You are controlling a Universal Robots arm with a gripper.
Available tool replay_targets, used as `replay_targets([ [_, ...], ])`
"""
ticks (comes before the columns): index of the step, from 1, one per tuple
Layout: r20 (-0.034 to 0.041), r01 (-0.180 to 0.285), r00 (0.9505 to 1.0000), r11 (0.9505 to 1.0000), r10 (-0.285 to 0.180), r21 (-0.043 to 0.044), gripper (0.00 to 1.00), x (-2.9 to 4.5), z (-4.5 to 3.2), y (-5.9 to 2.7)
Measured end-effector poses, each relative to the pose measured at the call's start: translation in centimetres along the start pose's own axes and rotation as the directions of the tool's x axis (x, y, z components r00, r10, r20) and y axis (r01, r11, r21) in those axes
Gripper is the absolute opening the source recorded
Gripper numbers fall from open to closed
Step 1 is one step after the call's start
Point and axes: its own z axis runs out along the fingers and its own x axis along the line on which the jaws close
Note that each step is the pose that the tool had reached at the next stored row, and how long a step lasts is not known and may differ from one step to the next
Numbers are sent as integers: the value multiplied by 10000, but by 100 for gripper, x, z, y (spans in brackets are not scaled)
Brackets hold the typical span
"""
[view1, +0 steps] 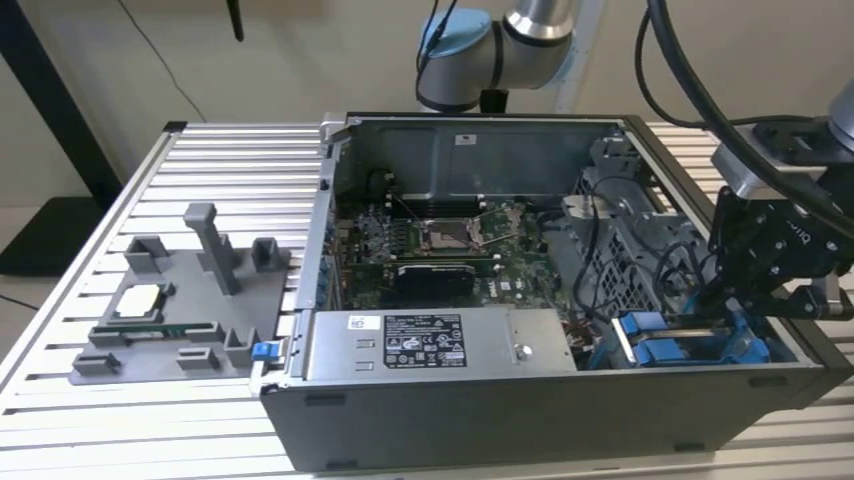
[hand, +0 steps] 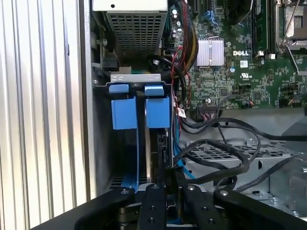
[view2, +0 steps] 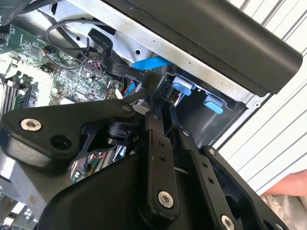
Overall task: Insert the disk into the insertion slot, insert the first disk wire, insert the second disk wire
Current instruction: 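Insert the first disk wire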
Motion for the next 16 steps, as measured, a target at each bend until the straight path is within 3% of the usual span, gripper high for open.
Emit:
replay_targets([
  [5, -7, 77, 10000, 10000, -77, 2, 0, 0, 1, 0],
  [12, -4, 79, 10000, 10000, -79, 8, 0, 5, 66, -3],
  [13, 16, 80, 10000, 10000, -80, 6, 100, 6, 73, -4],
  [16, 9, 79, 10000, 10000, -79, 3, 100, 7, 50, -2],
])
